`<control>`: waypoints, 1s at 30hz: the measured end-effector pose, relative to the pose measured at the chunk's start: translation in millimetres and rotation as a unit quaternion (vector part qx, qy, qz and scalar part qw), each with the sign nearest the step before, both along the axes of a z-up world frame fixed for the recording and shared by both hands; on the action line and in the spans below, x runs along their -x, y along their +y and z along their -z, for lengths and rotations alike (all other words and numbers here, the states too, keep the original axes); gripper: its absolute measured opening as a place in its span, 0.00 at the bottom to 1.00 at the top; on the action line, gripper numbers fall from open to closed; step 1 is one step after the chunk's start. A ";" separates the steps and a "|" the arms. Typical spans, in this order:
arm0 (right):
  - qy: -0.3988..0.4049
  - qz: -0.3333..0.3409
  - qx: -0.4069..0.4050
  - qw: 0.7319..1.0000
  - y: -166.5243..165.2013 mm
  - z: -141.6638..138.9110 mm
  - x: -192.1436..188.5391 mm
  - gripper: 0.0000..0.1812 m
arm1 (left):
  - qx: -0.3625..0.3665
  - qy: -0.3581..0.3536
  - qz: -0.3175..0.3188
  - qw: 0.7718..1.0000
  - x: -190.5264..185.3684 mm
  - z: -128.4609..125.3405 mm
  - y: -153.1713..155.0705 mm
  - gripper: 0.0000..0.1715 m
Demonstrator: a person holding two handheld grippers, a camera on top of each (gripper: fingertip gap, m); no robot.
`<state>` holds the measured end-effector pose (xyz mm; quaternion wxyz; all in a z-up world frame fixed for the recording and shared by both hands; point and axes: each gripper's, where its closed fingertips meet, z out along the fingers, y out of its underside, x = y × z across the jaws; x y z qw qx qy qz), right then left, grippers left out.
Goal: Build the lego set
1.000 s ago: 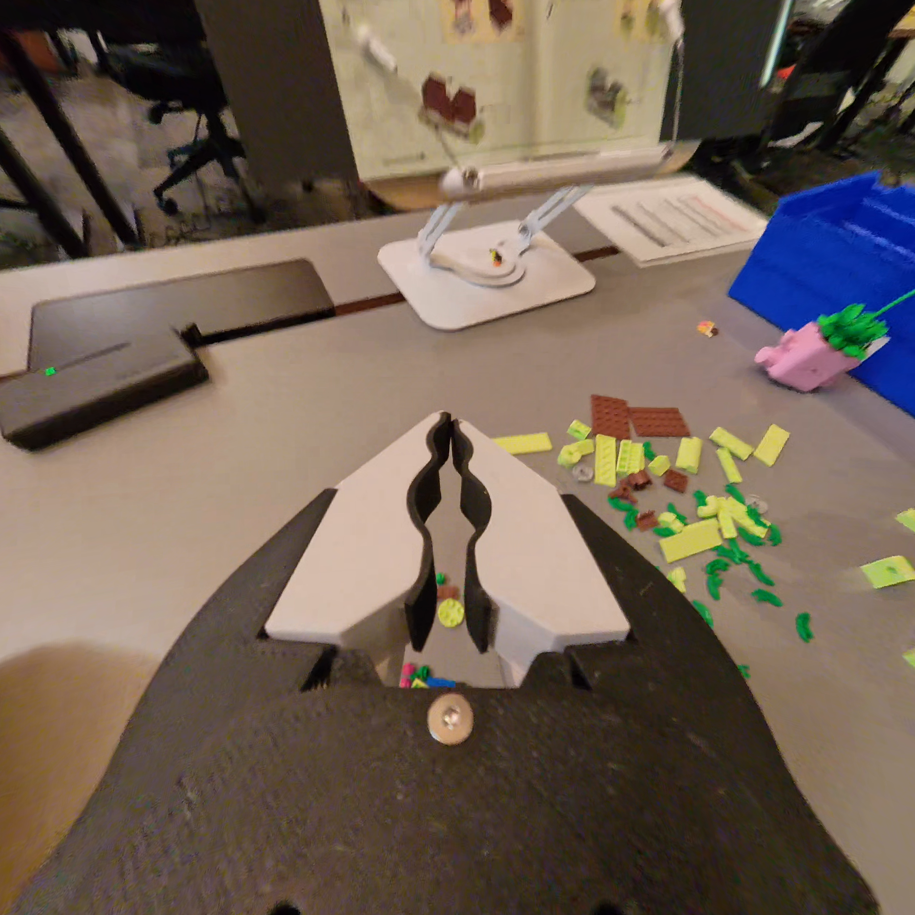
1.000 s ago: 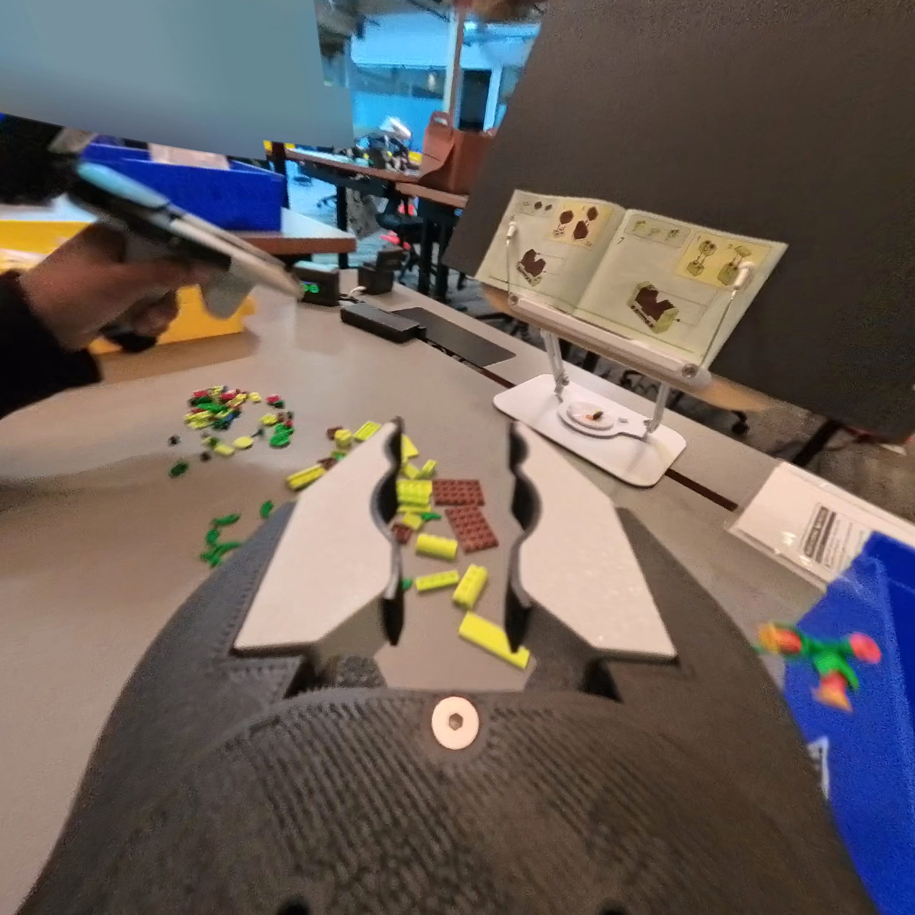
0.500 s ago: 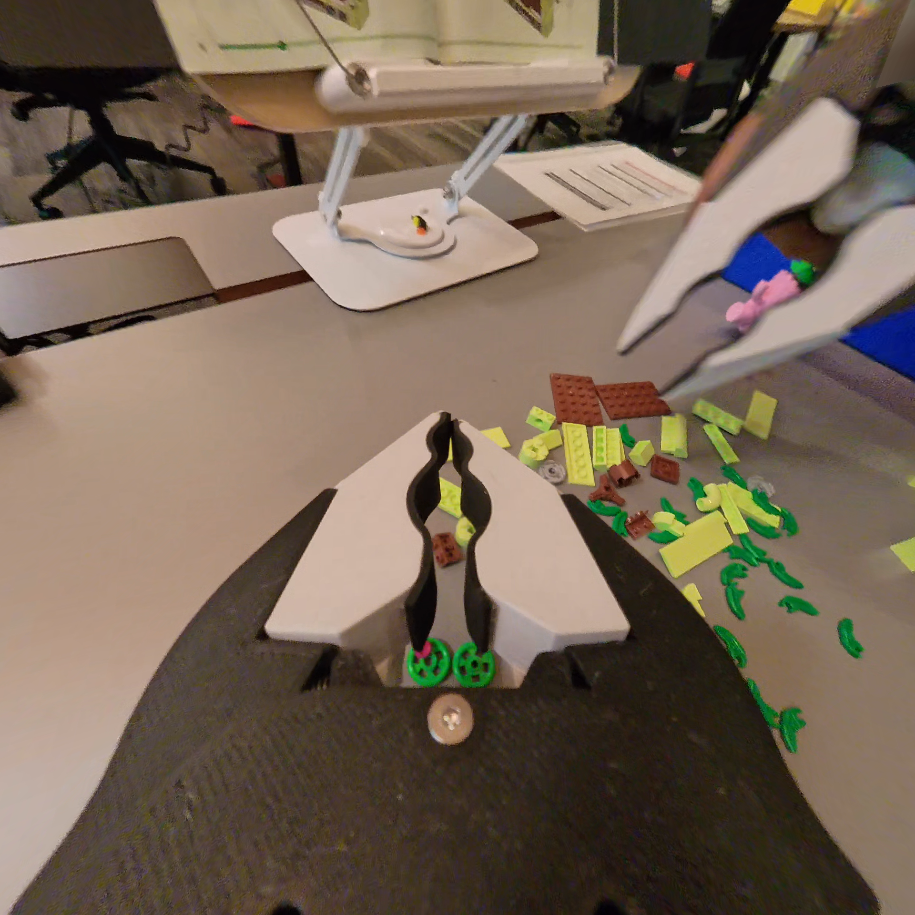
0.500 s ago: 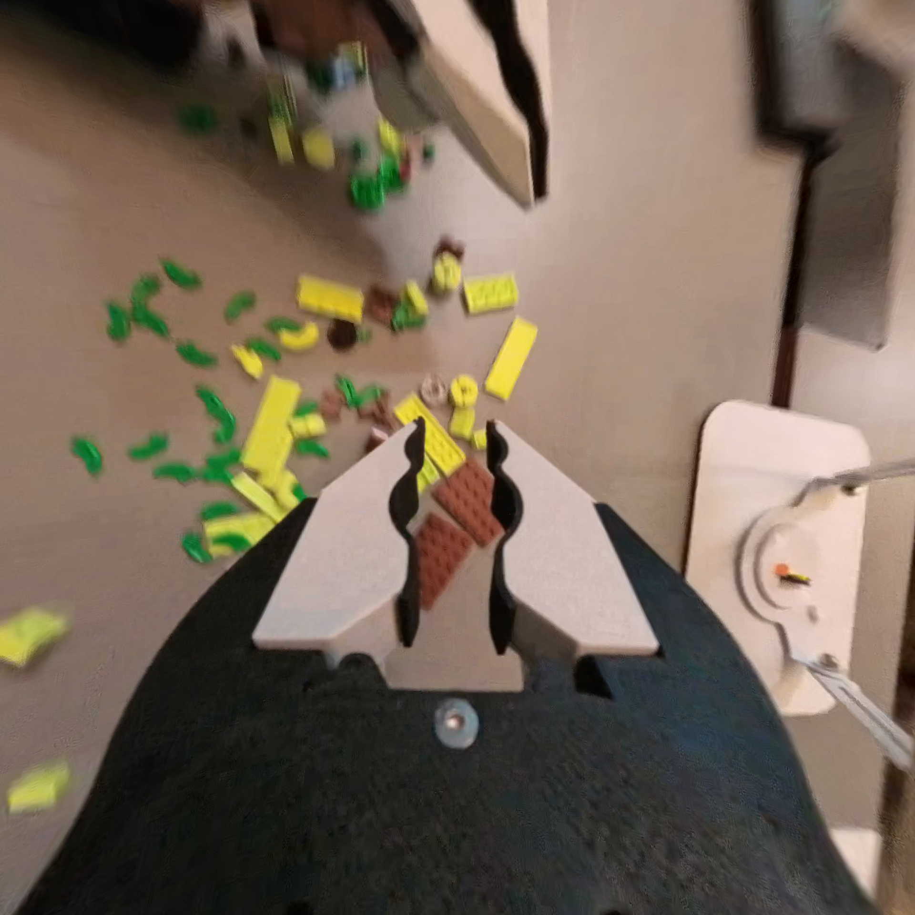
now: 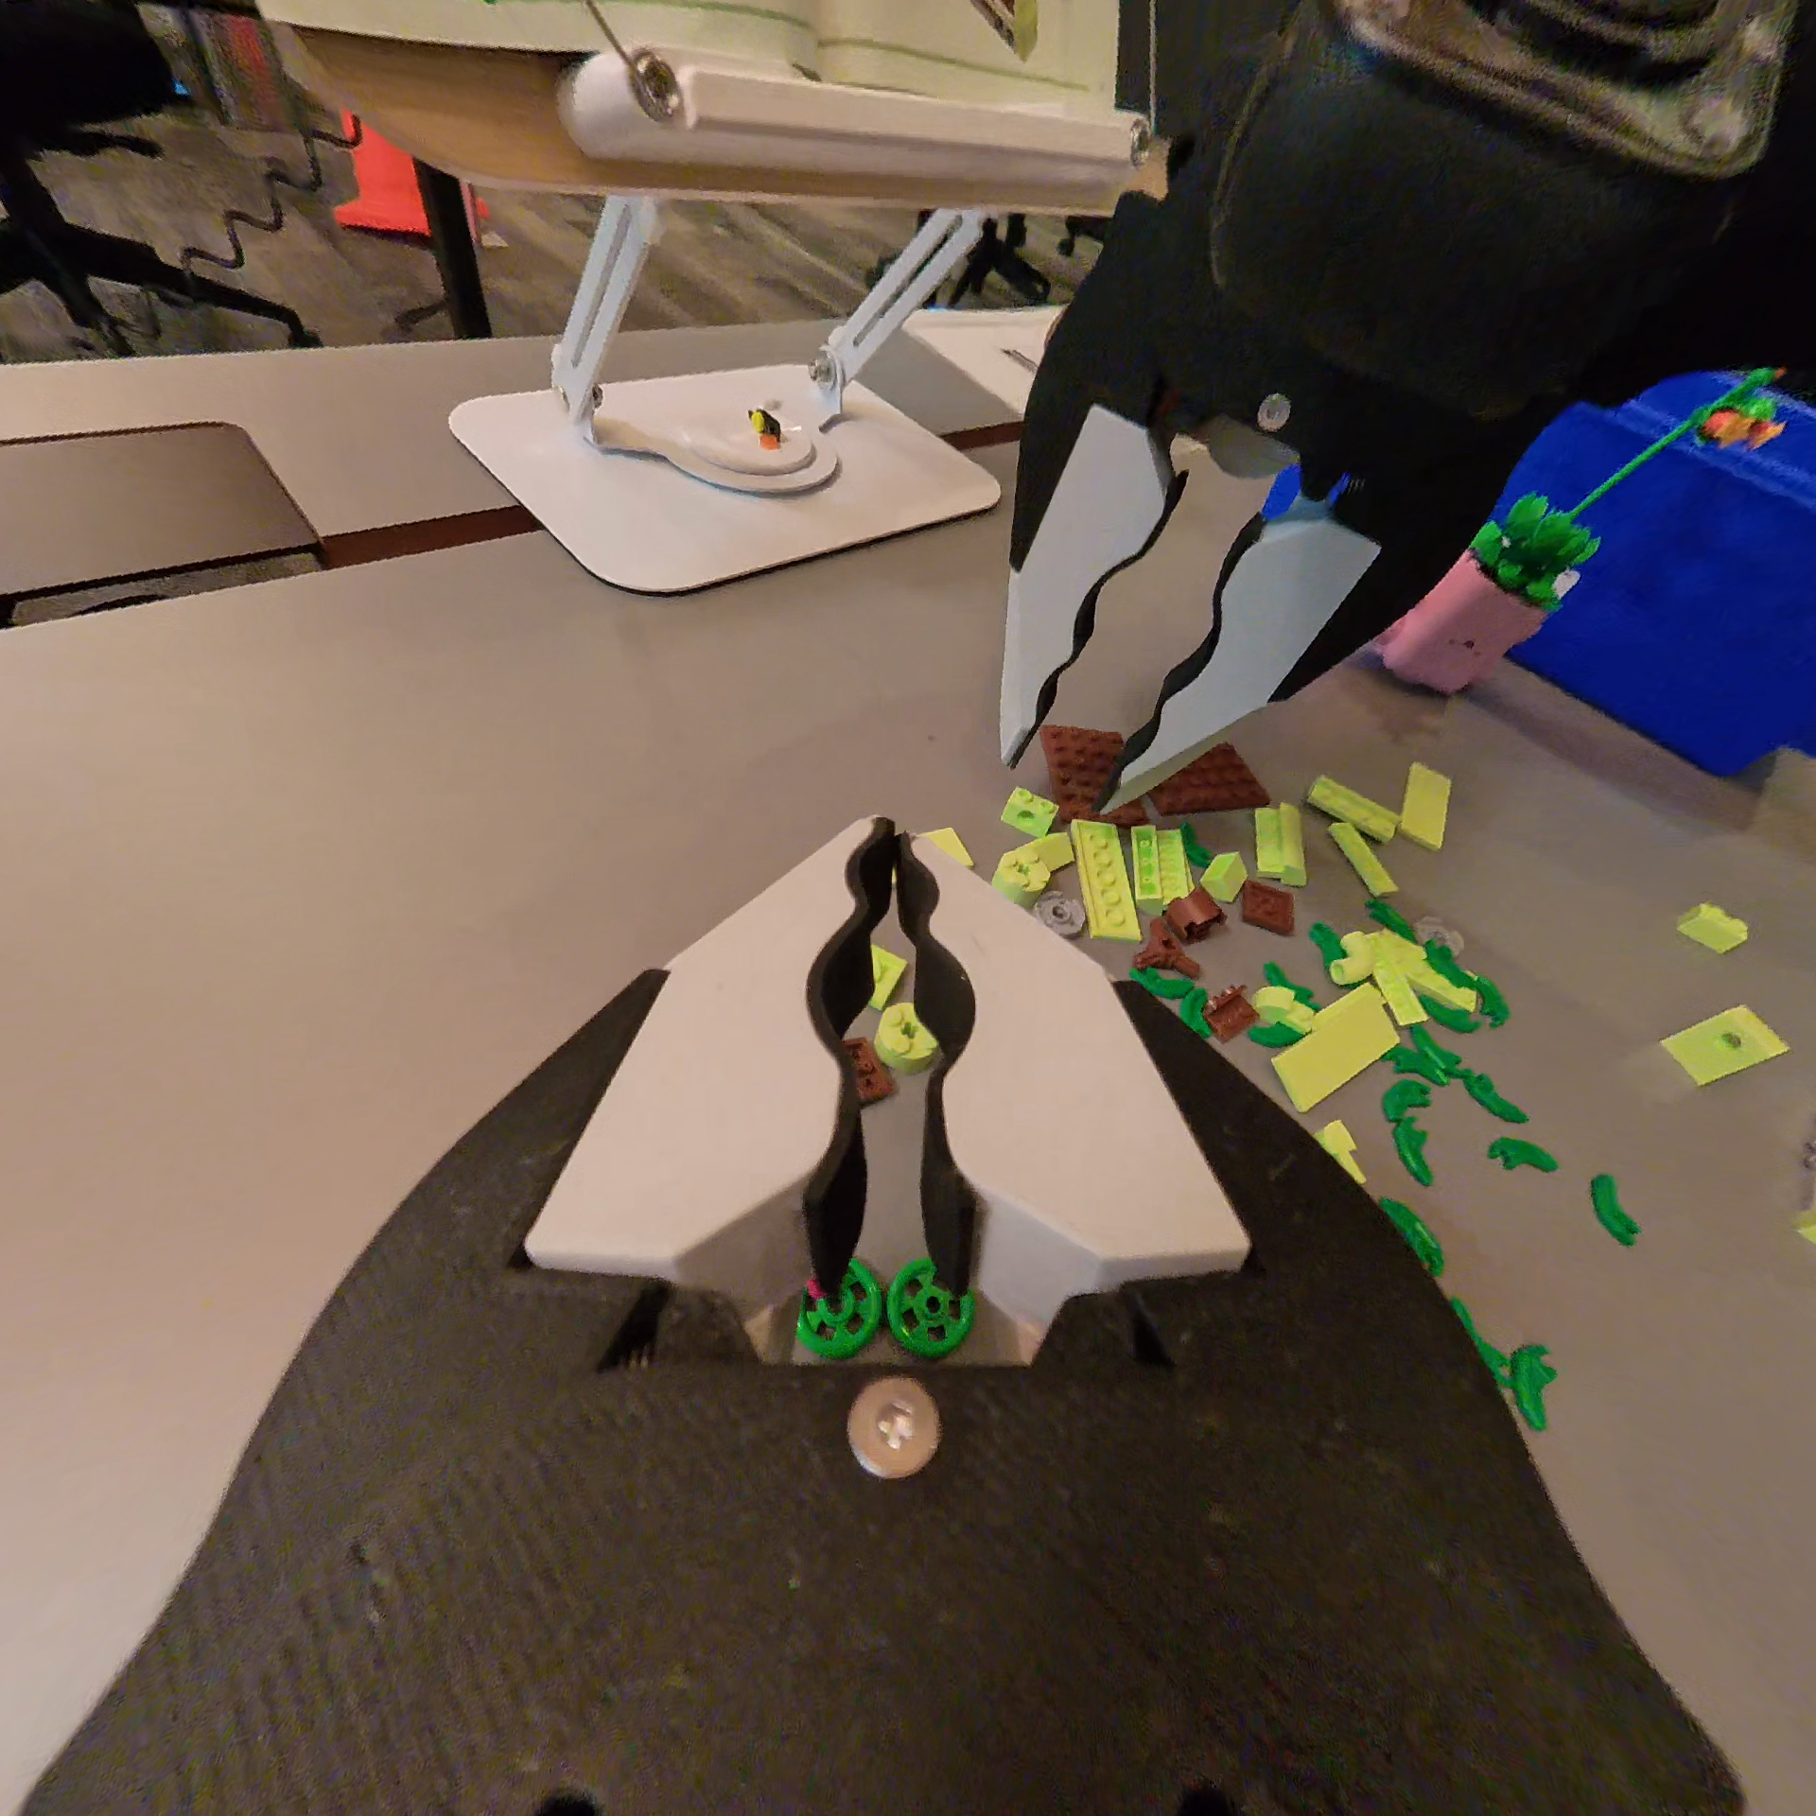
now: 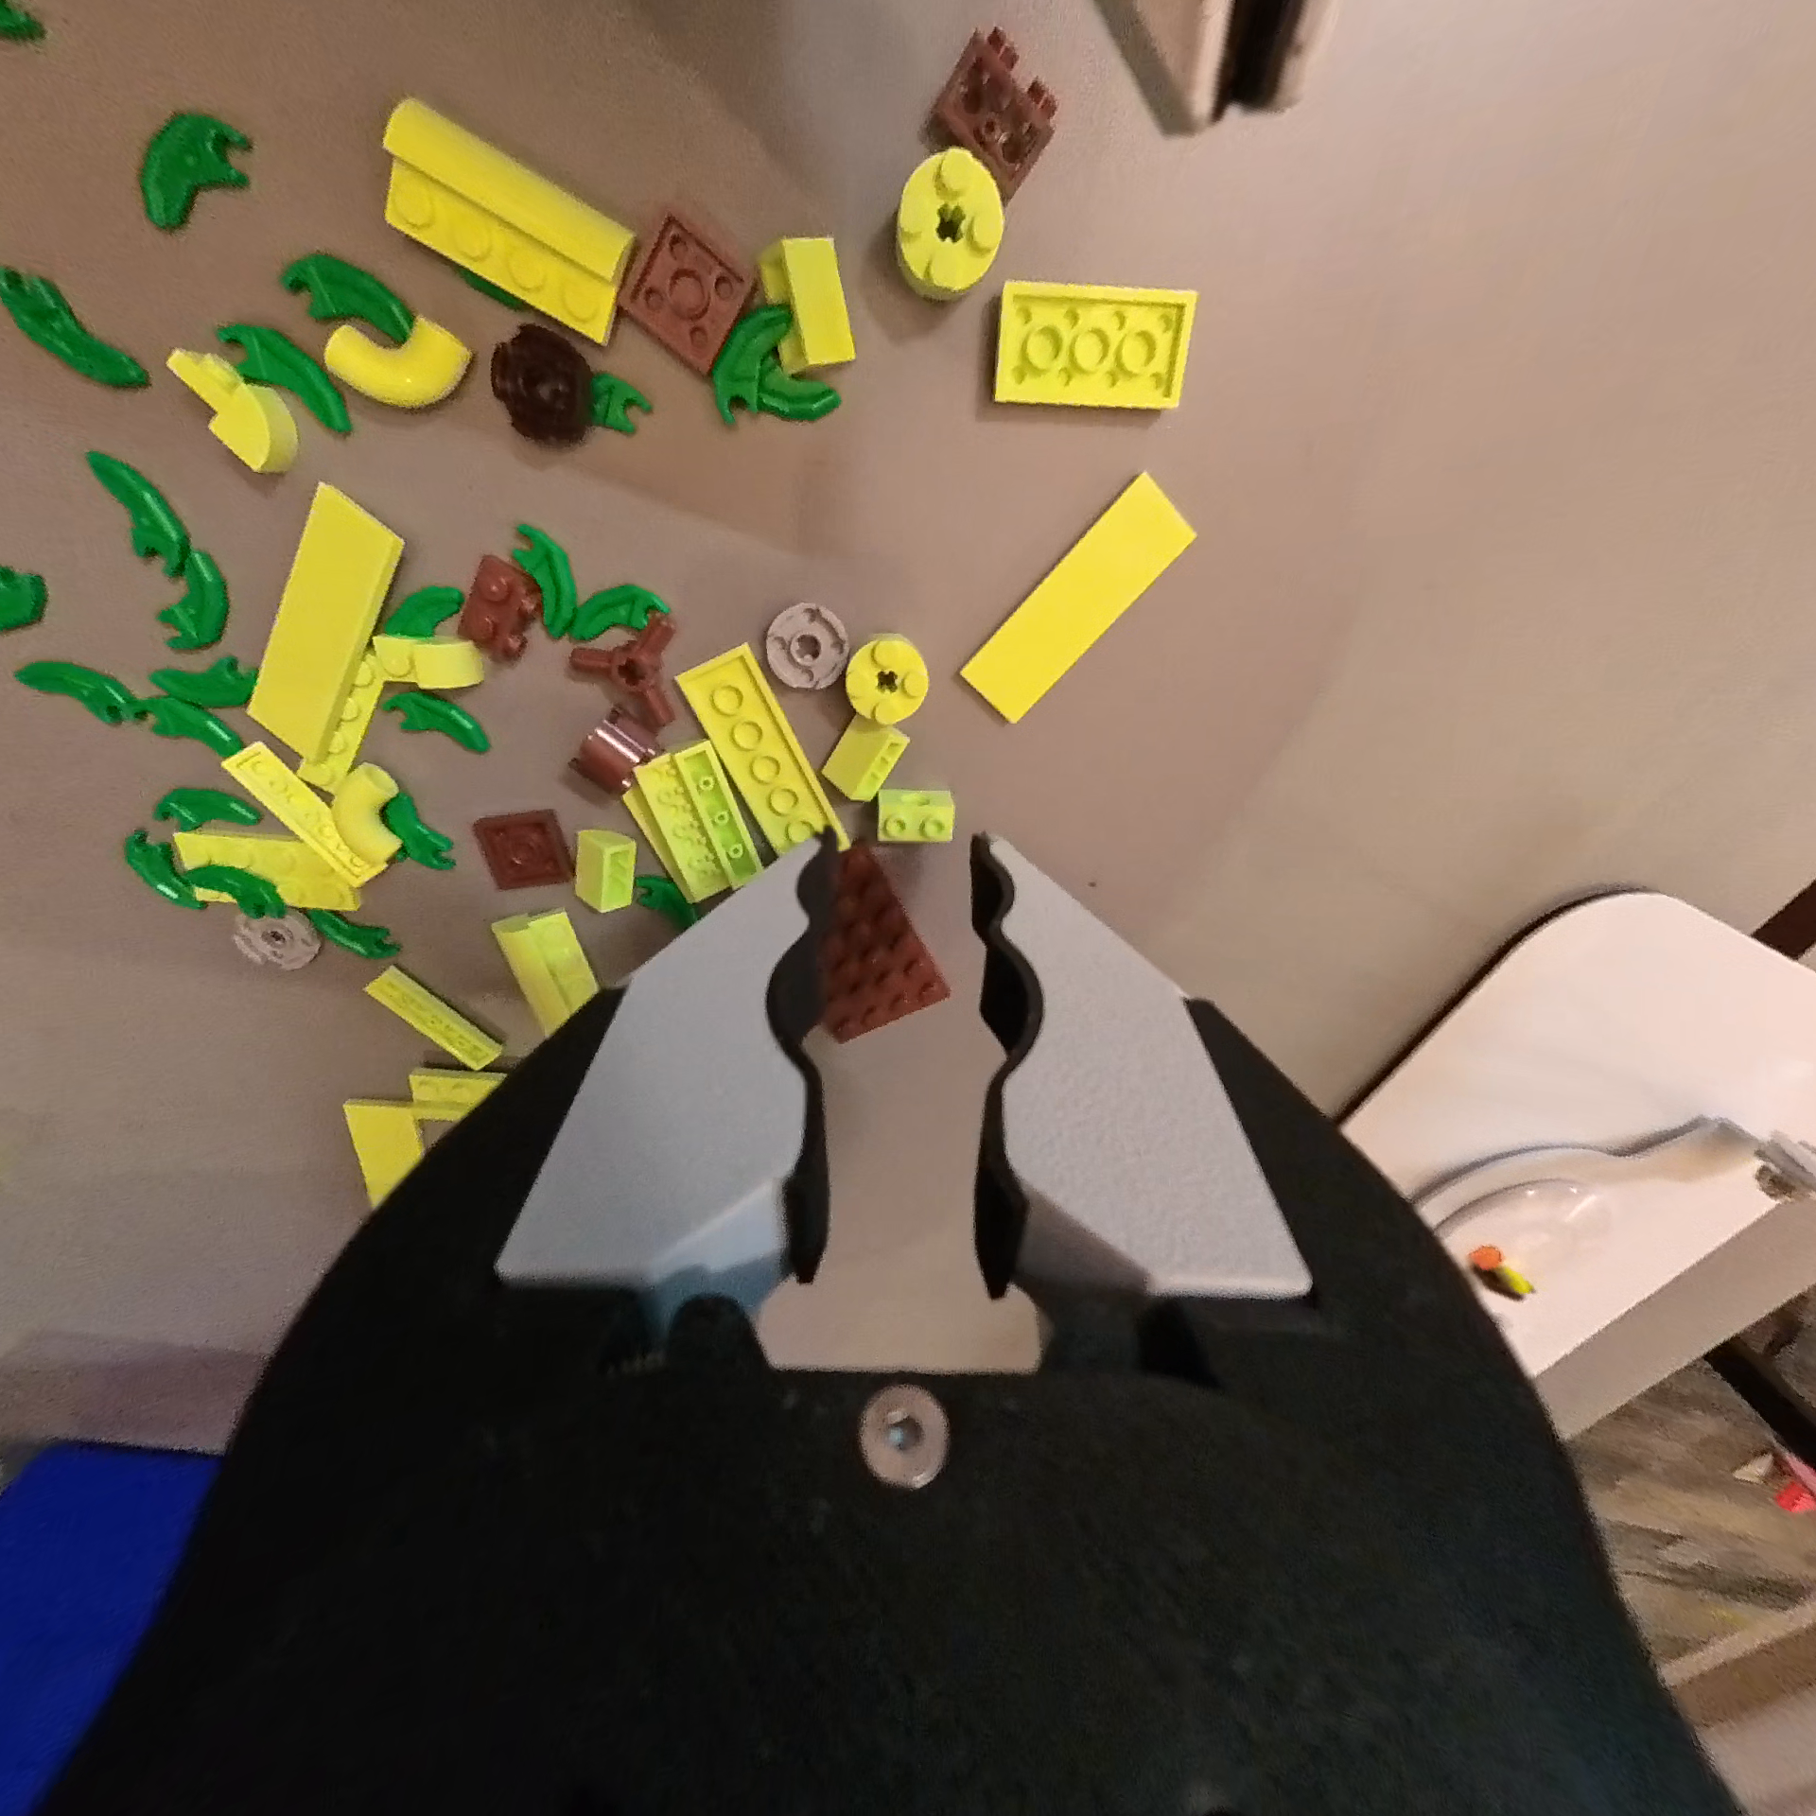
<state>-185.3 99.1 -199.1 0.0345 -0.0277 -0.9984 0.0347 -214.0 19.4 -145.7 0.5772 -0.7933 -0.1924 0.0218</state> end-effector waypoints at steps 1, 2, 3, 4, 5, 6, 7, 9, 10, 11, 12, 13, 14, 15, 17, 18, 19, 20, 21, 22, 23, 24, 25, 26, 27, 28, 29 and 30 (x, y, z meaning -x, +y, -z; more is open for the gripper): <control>0.001 -0.004 -0.002 1.000 -0.7 0.7 0.9 0.13 | -0.003 -0.001 -0.001 1.000 0.6 -1.0 -0.4 0.00; 0.002 -0.009 -0.004 1.000 -1.4 1.5 1.6 0.12 | -0.005 -0.001 -0.001 1.000 1.1 -1.6 -0.4 0.00; 0.002 -0.012 -0.007 1.000 -1.8 2.8 2.0 0.12 | -0.006 -0.001 -0.001 1.000 1.1 -1.4 0.0 0.00; 0.001 -0.015 -0.009 1.000 -2.1 4.2 2.5 0.12 | -0.004 -0.002 0.000 1.000 0.7 -0.6 0.5 0.00; 0.000 -0.017 -0.011 1.000 -2.4 6.0 2.8 0.12 | -0.001 -0.001 0.000 1.000 0.4 0.3 1.0 0.00; -0.002 -0.017 -0.011 1.000 -2.7 7.9 2.8 0.13 | 0.001 0.001 0.001 1.000 0.0 0.9 1.5 0.00; -0.005 -0.016 -0.011 1.000 -2.9 10.3 2.4 0.13 | 0.002 0.003 0.001 1.000 -0.3 1.0 1.9 0.00; -0.008 -0.017 -0.016 1.000 -1.9 14.9 1.6 0.09 | 0.003 0.005 0.002 1.000 -0.9 0.9 2.2 0.00; -0.007 -0.019 -0.018 1.000 -0.9 16.4 1.6 0.08 | 0.002 0.006 0.003 1.000 -1.0 0.6 2.1 0.00; -0.006 -0.019 -0.018 1.000 -0.7 16.6 1.3 0.08 | 0.001 0.005 0.003 1.000 -1.0 0.6 2.1 0.00; -0.007 -0.015 -0.017 1.000 -0.7 15.4 0.7 0.08 | 0.000 0.005 0.004 1.000 -1.1 0.3 2.0 0.00; -0.006 -0.012 -0.016 1.000 -0.7 12.9 0.0 0.08 | 0.000 0.004 0.004 1.000 -1.1 0.4 1.9 0.00; -0.002 -0.010 -0.014 1.000 -1.1 9.1 -0.9 0.08 | 0.000 0.003 0.004 1.000 -1.1 0.3 2.0 0.00; 0.003 -0.009 -0.012 1.000 -1.0 4.3 -2.3 0.08 | 0.000 0.003 0.004 1.000 -1.3 0.4 2.0 0.00; 0.013 -0.001 -0.019 1.000 2.7 -6.8 -8.8 0.08 | 0.000 0.004 0.006 1.000 -1.7 0.4 2.2 0.00; 0.013 0.010 -0.027 1.000 6.0 -13.6 -15.6 0.08 | 0.000 0.005 0.006 1.000 -1.8 0.2 2.2 0.00; 0.008 0.029 -0.029 0.999 9.0 -20.9 -26.4 0.08 | -0.001 0.006 0.006 1.000 -2.0 -0.2 2.0 0.00; -0.003 0.052 -0.023 0.998 10.9 -28.1 -42.0 0.08 | -0.002 0.007 0.006 1.000 -2.3 -0.6 1.9 0.00; -0.011 0.074 -0.012 0.997 12.4 -34.3 -60.6 0.08 | -0.003 0.008 0.006 1.000 -2.1 -0.8 1.6 0.00; -0.014 0.089 -0.003 0.996 15.9 -38.6 -80.8 0.08 | -0.003 0.008 0.005 1.000 -1.7 -1.0 1.2 0.00; -0.012 0.101 -0.005 0.995 23.5 -40.2 -102.2 0.08 | -0.005 0.008 0.005 1.000 -1.6 -1.5 1.2 0.00; -0.013 0.114 -0.015 0.993 34.5 -39.0 -125.3 0.08 | -0.007 0.007 0.006 1.000 -1.6 -1.8 1.5 0.00; -0.017 0.130 -0.030 0.991 47.7 -35.7 -149.0 0.08 | -0.009 0.004 0.007 1.000 -2.2 -2.0 2.2 0.00; -0.025 0.150 -0.043 0.987 60.8 -31.3 -172.6 0.08 | -0.009 0.003 0.009 1.000 -3.0 -1.9 3.1 0.00; -0.034 0.177 -0.049 0.982 71.9 -26.2 -195.2 0.08 | -0.007 0.005 0.010 1.000 -3.7 -1.7 3.6 0.00; -0.044 0.208 -0.048 0.976 80.2 -21.1 -216.5 0.08 | -0.006 0.008 0.010 1.000 -4.3 -1.6 3.9 0.00; -0.052 0.239 -0.042 0.969 85.6 -16.4 -236.3 0.08 | -0.004 0.012 0.010 1.000 -4.7 -1.7 4.1 0.00; -0.056 0.263 -0.032 0.963 87.5 -12.3 -253.4 0.08 | -0.004 0.015 0.009 1.000 -4.9 -2.0 4.0 0.00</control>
